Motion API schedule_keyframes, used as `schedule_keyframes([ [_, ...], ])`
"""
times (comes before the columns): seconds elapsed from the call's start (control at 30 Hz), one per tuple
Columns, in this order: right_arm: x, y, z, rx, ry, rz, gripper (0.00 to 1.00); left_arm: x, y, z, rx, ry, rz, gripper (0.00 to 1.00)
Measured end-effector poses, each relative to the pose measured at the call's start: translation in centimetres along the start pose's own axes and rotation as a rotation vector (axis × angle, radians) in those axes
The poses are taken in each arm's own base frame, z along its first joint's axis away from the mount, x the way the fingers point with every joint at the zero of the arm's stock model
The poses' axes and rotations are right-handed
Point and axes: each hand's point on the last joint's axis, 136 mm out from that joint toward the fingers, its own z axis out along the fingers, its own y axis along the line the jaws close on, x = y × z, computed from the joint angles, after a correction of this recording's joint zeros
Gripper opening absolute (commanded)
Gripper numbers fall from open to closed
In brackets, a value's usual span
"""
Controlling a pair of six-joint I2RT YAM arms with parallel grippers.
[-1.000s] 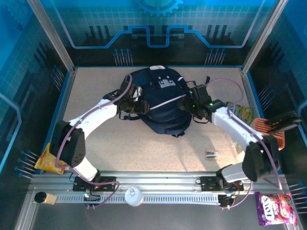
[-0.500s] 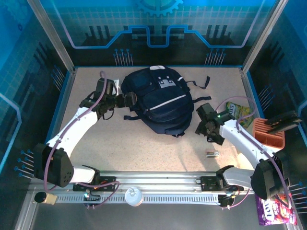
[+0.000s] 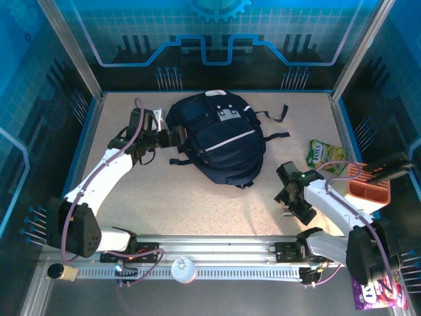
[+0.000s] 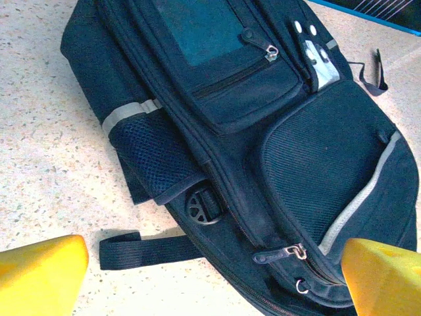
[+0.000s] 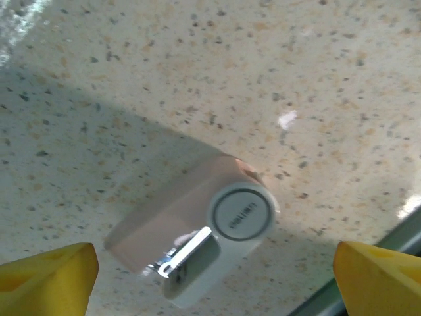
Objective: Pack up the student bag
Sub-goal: Pick up the loose stationery from the bottom-right of the table.
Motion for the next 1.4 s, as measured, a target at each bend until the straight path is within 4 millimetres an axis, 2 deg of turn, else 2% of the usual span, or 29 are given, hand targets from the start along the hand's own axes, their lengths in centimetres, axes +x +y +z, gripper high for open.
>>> schedule_keyframes([
  [0.37, -0.8, 3.5, 1.2, -0.071, 0.01, -0.013, 0.81, 0.7, 0.1, 0.9, 0.017, 0.039, -0.01, 0.99],
  [0.57, -1.4, 5.7, 1.0, -0.116, 0.003, -0.07, 0.69, 0.8, 0.0, 1.0, 0.023, 0.044, -0.011, 0.99],
  [0.83, -1.6, 5.6, 1.4, -0.101, -0.013, -0.108, 0.59, 1.1, -0.3, 1.3, 0.043, 0.063, -0.013, 0.99],
  [1.17, -0.4, 5.3, 2.1, -0.059, 0.012, -0.218, 0.6, 1.4, -1.1, 1.5, 0.089, 0.094, -0.018, 0.99],
  [1.27, 0.2, 5.2, 2.2, -0.051, 0.025, -0.247, 0.52, 1.3, -1.4, 1.5, 0.105, 0.098, -0.018, 0.99],
  [1.4, 0.5, 5.3, 2.1, -0.054, 0.028, -0.277, 0.32, 1.3, -2.0, 1.5, 0.133, 0.107, -0.017, 0.99],
])
